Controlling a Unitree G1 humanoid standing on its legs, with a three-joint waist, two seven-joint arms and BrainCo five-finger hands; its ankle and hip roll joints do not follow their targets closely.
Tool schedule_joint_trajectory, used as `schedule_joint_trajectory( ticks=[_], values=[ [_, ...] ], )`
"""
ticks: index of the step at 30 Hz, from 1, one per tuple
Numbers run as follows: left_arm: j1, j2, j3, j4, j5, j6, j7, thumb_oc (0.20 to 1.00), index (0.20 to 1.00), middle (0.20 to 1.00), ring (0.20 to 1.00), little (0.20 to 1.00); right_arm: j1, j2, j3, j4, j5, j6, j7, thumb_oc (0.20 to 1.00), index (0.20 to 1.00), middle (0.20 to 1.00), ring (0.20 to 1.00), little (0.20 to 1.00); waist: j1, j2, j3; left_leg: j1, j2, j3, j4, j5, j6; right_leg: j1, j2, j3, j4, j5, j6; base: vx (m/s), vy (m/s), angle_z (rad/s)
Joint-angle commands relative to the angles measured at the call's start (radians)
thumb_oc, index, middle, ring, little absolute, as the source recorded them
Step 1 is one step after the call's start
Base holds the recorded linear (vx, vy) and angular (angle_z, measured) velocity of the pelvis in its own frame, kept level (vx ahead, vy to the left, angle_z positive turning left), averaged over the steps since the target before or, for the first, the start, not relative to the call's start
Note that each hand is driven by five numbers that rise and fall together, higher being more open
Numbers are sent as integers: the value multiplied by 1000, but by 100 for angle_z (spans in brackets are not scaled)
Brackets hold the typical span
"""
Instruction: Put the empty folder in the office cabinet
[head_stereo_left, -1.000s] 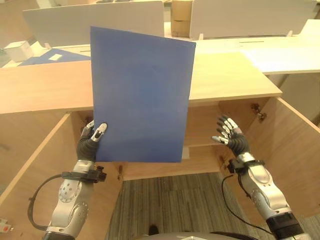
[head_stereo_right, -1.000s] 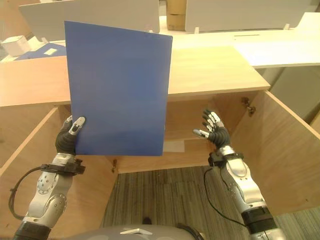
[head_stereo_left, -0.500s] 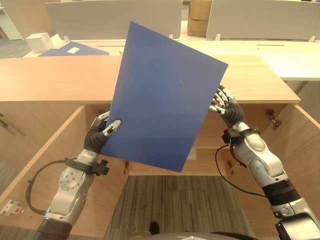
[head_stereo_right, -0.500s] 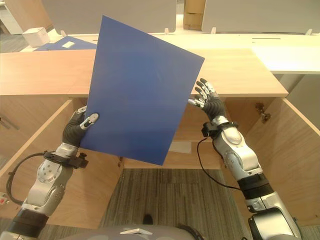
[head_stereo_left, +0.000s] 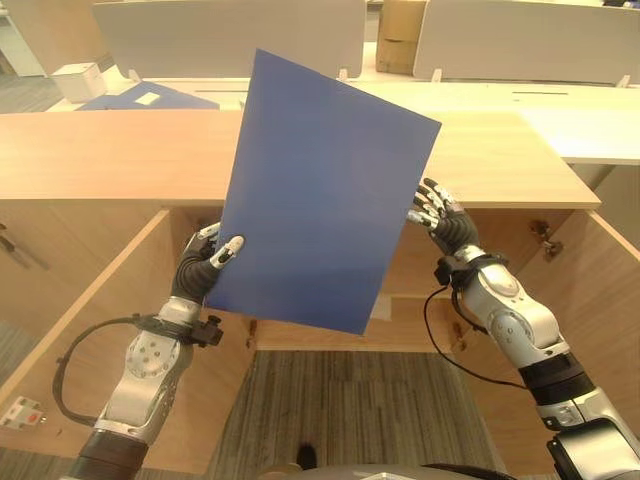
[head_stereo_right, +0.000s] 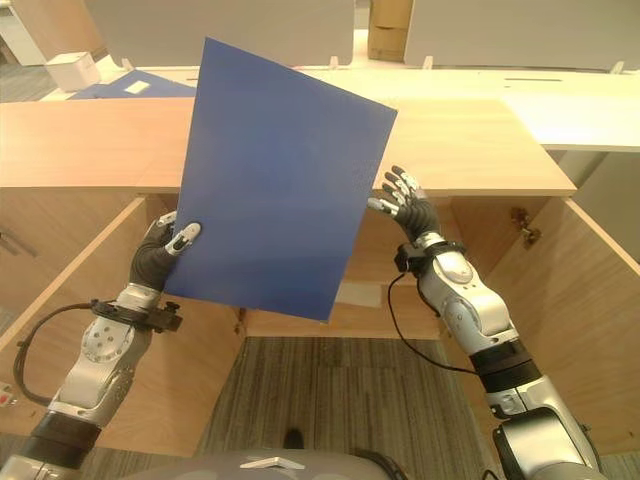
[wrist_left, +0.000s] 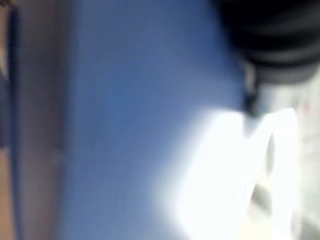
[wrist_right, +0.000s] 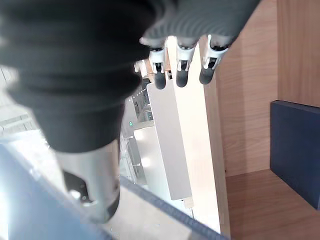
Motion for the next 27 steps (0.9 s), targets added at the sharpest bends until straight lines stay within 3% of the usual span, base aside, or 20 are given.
schedule_joint_trajectory(
  ticks=[1,13,22,27],
  values=[
    [-117,57,-1,17,46,-96,39,200,200,200,200,200,-122,25,11,-39,12,-20,10,1000,1000,1000,1000,1000,4,-32,-31,78,11,9,1,-153,-9,-45,-31,-29,-3,24,42,0,0,0],
    [-114,49,10,19,32,-97,-3,200,200,200,200,200,-92,26,16,-50,38,-12,54,1000,1000,1000,1000,1000,-1,-33,-32,76,15,12,1,-148,-14,-46,-30,-28,-3,25,40,0,0,0],
    [-135,4,-103,30,-25,-52,-87,200,200,200,200,200,-134,71,73,-64,79,-4,42,1000,1000,1000,1000,1000,-3,-29,-26,77,15,16,1,-150,-11,-47,-26,-23,-3,27,37,0,0,0],
    [-123,-18,-149,43,-87,-59,-71,200,200,200,200,200,-140,85,88,-67,84,-9,29,1000,1000,1000,1000,1000,-2,-30,-24,76,14,16,1,-152,-11,-47,-26,-24,-3,27,36,0,0,0]
  ],
)
